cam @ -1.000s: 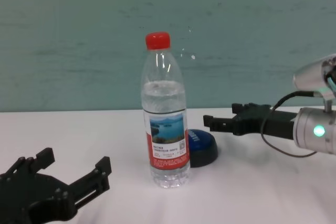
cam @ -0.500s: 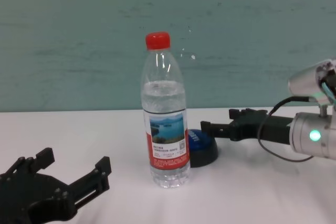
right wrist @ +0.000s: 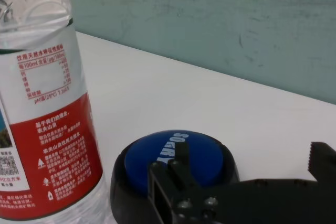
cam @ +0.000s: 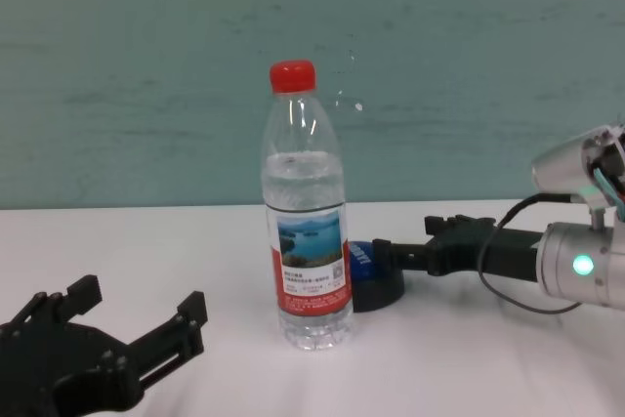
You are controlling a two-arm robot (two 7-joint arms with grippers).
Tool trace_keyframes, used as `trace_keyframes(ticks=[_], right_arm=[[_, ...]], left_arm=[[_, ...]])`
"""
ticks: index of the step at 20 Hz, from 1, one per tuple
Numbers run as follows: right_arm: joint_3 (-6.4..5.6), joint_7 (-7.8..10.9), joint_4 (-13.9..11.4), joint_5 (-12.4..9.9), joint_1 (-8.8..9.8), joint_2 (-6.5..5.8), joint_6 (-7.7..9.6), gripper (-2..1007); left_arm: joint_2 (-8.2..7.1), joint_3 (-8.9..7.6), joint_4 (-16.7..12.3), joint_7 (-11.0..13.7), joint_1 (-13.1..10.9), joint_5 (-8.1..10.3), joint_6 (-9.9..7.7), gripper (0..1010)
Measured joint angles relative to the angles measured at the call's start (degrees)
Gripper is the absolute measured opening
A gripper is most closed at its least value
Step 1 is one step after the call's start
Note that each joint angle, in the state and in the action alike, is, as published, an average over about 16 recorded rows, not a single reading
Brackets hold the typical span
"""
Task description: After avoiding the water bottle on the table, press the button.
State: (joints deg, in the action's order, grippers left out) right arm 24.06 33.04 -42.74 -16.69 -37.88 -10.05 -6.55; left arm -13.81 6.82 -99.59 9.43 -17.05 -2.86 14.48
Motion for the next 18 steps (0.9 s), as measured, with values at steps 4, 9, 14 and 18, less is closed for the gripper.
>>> trace_keyframes(ticks=[4, 9, 14, 18], right_arm=[[-0.19, 0.02, -0.2, 0.16, 0.15, 0.03, 0.0, 1004], [-0.63, -0.38, -2.11, 0.12, 0.87, -0.31, 0.15, 1004], [-1.21, -1.08, -5.03, -0.18, 1.89, -0.94, 0.28, 1004], [-1.59, -1.63, -7.05, -0.51, 2.59, -1.43, 0.32, 1004]], left_arm=[[0.0, 0.0, 0.0, 0.0, 0.0, 0.0, 0.0, 1000], [0.0, 0.0, 0.0, 0.0, 0.0, 0.0, 0.0, 1000], [0.0, 0.0, 0.0, 0.0, 0.0, 0.0, 0.0, 1000], [0.0, 0.0, 0.0, 0.0, 0.0, 0.0, 0.0, 1000]])
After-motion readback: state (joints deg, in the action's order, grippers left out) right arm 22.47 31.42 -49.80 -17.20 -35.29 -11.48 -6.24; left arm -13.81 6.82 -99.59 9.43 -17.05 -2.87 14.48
